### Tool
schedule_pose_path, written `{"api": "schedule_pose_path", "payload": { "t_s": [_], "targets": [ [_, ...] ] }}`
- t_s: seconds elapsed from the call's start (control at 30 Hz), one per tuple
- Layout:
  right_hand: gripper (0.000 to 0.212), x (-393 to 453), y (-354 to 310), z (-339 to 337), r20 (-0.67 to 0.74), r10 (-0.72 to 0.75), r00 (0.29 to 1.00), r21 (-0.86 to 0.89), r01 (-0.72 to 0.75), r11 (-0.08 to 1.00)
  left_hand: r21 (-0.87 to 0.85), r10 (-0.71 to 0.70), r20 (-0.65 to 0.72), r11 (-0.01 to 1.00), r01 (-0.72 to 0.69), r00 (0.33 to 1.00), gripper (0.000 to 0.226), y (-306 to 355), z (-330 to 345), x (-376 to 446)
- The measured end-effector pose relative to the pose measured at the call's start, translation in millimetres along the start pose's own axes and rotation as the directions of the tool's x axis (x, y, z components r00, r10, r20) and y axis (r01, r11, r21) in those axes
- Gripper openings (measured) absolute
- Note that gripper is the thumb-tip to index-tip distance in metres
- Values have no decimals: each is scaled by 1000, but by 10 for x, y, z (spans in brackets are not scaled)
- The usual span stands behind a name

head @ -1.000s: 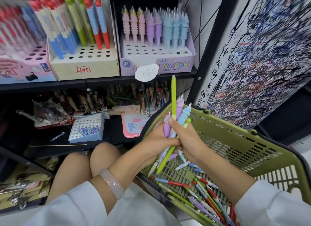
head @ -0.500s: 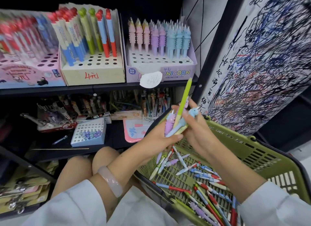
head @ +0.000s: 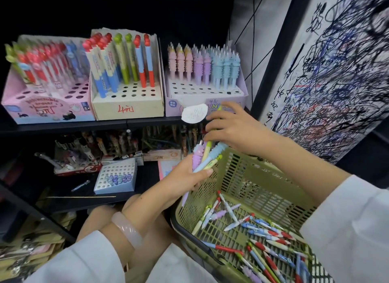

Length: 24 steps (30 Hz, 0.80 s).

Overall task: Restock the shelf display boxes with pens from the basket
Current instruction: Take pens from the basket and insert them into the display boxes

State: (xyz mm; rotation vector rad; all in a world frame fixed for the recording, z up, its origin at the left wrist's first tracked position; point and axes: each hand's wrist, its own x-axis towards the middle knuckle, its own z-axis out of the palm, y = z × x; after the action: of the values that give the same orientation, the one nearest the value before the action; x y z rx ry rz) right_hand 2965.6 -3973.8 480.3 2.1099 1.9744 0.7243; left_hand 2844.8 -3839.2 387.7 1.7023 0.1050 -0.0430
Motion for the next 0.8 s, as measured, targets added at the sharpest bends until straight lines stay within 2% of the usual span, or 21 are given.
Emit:
{"api": "schedule_pose_path", "payload": {
  "t_s": [0.1,0.23,0.33,0.43,0.53,0.63,0.7,0.8],
  "targets": [
    [28,162,73,-65,6,-88,996,-58,88,994,-19,22,-11,1000,-22,1000,12,29,-127,-29],
    [25,343,166,-170,-54,-160,986,-63,157,986,-16,37,-32,999,-37,999,12,86,-360,-38],
    [25,465,186,-242,-82,-155,985,-106,145,984,-4,58,-63,998,-59,996,11,102,-532,-57],
    [30,549,262,-291,-115,-102,988,-98,91,991,-77,76,-108,993,-85,991,10,69,-656,-110],
    [26,645,350,-312,-143,39,989,-30,-44,999,-123,94,-188,985,-119,978,11,38,-793,-168],
    [16,792,357,-282,-230,273,934,164,-239,957,-145,121,-267,976,-164,956,5,37,-987,-213],
    [19,952,313,-233,-227,424,877,329,-341,881,-140,141,-337,970,-197,931,6,52,-1121,-242],
    [22,1303,201,-190,-183,617,765,550,-441,710,-140,146,-437,964,-228,887,5,79,-1312,-284]
  ]
}}
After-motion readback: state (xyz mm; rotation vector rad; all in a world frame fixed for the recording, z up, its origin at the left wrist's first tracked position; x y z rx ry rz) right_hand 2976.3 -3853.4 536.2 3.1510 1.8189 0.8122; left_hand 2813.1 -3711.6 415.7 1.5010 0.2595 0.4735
